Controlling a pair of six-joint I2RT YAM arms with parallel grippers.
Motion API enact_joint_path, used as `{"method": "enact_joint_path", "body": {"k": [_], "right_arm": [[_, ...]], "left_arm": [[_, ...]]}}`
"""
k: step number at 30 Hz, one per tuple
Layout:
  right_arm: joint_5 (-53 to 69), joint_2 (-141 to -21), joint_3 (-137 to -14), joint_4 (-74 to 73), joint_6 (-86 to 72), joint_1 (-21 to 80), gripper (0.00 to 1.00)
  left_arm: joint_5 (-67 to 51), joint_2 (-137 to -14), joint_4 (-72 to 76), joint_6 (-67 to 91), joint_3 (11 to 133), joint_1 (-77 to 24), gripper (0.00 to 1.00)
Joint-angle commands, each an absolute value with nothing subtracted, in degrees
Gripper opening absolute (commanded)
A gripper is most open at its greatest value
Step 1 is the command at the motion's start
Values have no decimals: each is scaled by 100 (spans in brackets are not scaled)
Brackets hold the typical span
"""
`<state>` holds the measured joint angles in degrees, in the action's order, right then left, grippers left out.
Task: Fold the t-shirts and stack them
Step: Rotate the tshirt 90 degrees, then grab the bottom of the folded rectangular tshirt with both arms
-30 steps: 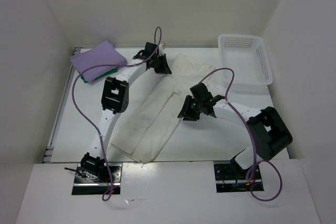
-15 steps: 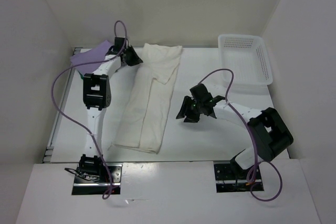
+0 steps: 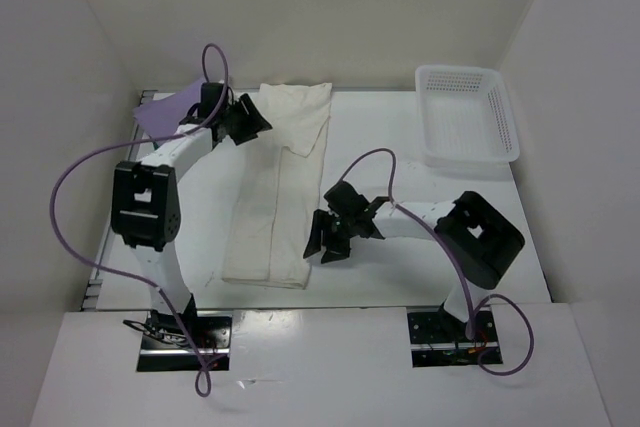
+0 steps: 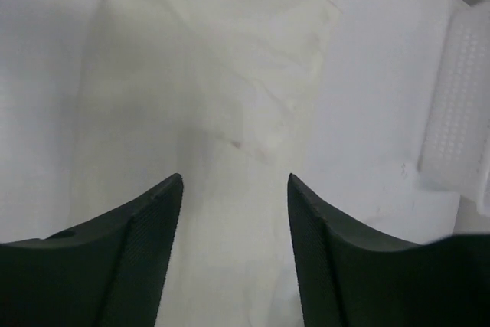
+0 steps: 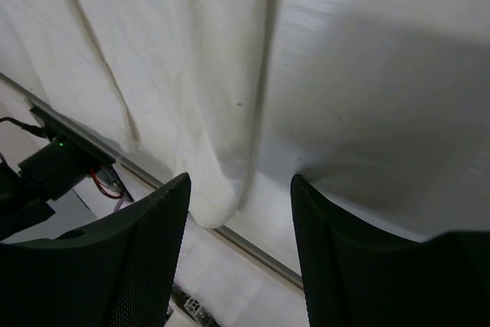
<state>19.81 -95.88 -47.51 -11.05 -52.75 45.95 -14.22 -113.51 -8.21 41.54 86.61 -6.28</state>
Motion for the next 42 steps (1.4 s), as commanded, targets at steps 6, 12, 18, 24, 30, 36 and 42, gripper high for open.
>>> {"method": "enact_joint_path", "body": {"k": [6, 12, 18, 24, 30, 36, 42], "right_arm": [[1776, -10125, -4948, -343, -5713, 4737, 20], [1248, -9136, -4510, -1124, -5617, 3887, 0], [1133, -7946, -3858, -1705, -5177, 3155, 32], [1091, -7586, -3753, -2109, -5290, 3208, 50], [1099, -6953, -3121, -2329, -5704, 3208, 51], [1309, -6768, -2883, -2145, -5827, 3383, 49], [1538, -7057, -2883, -1829, -5766, 3489, 45]], "left_arm": [[-1415, -9037, -1132, 3736, 6411, -809, 50], [-1695, -7762, -1986, 3735, 5135, -809, 46], [-2268, -6681, -2566, 4059, 4018, -939, 58], [-2329, -6371, -3190, 4271, 3885, -1545, 59], [-2180, -6478, -3138, 4807, 3491, -2583, 57], [-2048, -6592, -2884, 5176, 3244, -2856, 56], [-2118, -6785, -2549, 5290, 2962, -2856, 56]]}}
